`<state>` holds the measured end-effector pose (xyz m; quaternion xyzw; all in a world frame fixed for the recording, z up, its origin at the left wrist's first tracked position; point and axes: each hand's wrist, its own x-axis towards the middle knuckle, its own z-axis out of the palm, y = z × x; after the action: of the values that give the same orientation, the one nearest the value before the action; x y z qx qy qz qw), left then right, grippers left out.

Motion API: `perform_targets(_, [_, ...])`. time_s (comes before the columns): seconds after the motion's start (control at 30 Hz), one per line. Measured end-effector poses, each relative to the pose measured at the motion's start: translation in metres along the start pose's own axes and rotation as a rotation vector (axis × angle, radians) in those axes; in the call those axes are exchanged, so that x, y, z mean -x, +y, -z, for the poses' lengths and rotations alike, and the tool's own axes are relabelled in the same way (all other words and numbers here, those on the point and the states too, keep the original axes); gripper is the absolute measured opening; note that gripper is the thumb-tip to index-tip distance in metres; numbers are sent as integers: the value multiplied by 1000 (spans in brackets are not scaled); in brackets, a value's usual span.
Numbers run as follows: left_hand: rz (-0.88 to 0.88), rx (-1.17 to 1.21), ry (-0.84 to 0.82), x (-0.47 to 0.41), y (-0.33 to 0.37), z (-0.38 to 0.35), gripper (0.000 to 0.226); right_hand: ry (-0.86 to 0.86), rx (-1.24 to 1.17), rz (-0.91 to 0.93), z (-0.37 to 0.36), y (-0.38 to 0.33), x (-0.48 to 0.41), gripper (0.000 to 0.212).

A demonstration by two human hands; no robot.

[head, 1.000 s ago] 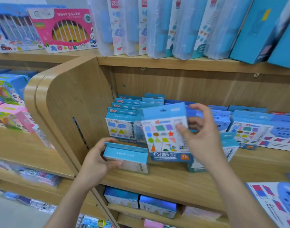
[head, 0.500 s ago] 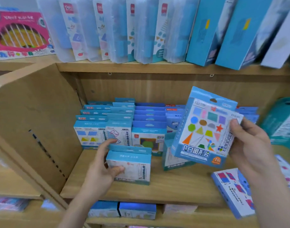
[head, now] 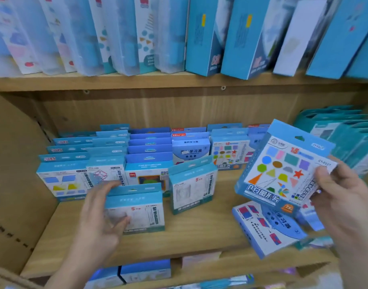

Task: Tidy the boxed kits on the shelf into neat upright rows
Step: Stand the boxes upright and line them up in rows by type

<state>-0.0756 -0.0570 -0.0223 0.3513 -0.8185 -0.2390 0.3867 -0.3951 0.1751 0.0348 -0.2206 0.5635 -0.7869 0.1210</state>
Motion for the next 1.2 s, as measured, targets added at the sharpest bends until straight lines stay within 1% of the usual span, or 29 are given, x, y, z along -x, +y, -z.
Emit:
perform_targets(0.03, [-30,-65,-1,-1,2,1,92,22,28,16,3,-1,-1,93])
perform_targets(0.07, [-49,-132,-2,-3,4,1,95,39,42,27,7,-1,-3,102])
perform_targets(0.1, [-61,-194,0,-3,7,1,96,44,53,38,11,1,-5,104])
perform_targets(0.13, [-72,-256,2,-4,9,1,97,38,69,49,14,2,-7,100])
perform_targets(0.2, [-112,-375,-14,-4,12,0,99,15,112,61,17,4,-13,83])
perform_targets(0.23, [-131,-421,-19,-5,14,0,100,-4,137,60,17,6,-17,72])
perform_targets(0.3, [-166,-485,-17,-6,19,-1,99,-60,164,67,15,10,-29,38])
perform_targets(0.33, [-191,-514,-18,-7,23,-3,96,-90,187,79,14,14,-38,28])
perform_targets(0.4, [-223,-569,-23,-7,35,-9,87,-163,239,104,11,22,-55,35])
perform_targets(0.5, [-225,-593,-43,-6,60,-30,80,-301,309,110,8,35,-79,36])
perform_targets(0.63, [-352,-498,-11,-3,104,-76,48,-433,379,81,3,58,-105,38])
perform_targets(0.7, [-399,-427,-36,-1,126,-108,40,-483,386,48,1,68,-115,35])
perform_targets(0.73, [-386,-376,-70,-1,135,-126,40,-503,384,24,1,74,-119,33])
perform_targets(0.77, [-337,-309,-108,-2,145,-145,43,-522,393,1,0,79,-122,30])
perform_targets(0.83, [-163,-197,-190,-6,161,-180,52,-564,433,-19,-1,87,-125,27])
perform_targets(0.93, [113,-103,-279,-17,170,-224,77,-560,556,-5,-3,94,-134,27])
perform_targets(0.97, [162,-81,-271,-21,169,-236,83,-548,614,7,-4,94,-137,29])
perform_targets(1.03, [222,-34,-205,-29,165,-254,91,-539,703,36,-4,95,-142,36])
perform_targets(1.13, [328,58,-52,-42,157,-271,97,-586,741,33,-5,99,-141,51])
perform_targets(1.2, [395,63,-15,-51,153,-278,98,-607,760,46,-6,103,-137,59])
